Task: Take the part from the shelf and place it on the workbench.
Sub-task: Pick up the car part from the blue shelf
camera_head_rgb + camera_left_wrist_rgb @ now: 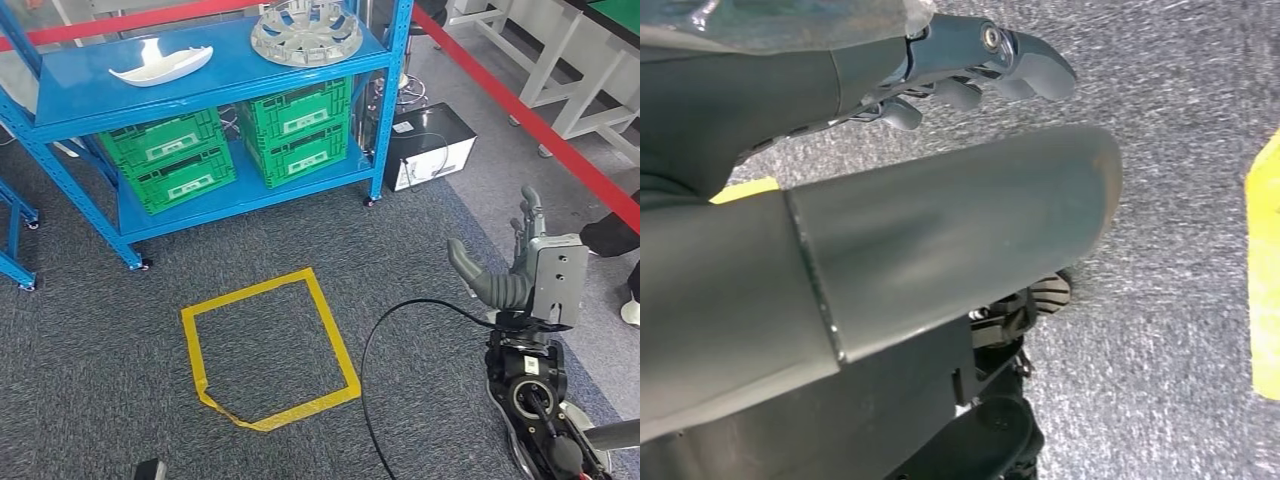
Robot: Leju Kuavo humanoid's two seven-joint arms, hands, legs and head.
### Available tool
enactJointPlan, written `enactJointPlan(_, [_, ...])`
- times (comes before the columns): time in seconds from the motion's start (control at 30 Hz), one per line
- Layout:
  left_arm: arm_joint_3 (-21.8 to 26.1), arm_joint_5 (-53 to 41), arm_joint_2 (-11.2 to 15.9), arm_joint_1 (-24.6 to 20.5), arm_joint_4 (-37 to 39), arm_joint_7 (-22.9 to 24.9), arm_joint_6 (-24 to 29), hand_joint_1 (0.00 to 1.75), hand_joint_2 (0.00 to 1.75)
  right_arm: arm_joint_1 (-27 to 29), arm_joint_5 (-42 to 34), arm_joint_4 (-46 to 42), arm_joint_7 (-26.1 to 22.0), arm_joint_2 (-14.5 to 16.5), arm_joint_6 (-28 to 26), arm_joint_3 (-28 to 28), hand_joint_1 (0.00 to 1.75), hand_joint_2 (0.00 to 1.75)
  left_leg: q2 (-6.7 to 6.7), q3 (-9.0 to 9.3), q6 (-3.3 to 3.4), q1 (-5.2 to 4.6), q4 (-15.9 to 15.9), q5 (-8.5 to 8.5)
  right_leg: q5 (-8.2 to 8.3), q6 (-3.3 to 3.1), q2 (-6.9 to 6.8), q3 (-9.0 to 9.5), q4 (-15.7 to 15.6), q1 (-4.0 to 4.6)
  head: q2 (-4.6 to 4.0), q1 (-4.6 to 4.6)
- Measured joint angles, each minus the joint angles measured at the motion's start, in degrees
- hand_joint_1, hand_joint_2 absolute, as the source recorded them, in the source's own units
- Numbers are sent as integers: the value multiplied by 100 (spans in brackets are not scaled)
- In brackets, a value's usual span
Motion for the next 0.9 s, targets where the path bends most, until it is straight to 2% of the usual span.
enactJointPlan(0.3, [-23,-51,-9,-98,0,-208,-186,0,0,-146,-447,164,43,11,1,83,0,175,2,0,0,0,0,0,0,0,2,0,0,2,0,-3])
enactJointPlan(0.53, [-42,-76,-11,-185,0,-214,-222,0,0,-504,-430,364,154,11,3,324,0,175,1,0,-1,0,0,1,0,0,3,1,1,2,-1,-5])
enactJointPlan(0.9, [-42,-66,-9,-187,0,-401,-185,0,0,-488,-326,462,99,11,3,433,0,175,1,0,-1,0,0,-1,-4,0,3,0,1,1,-2,-4])
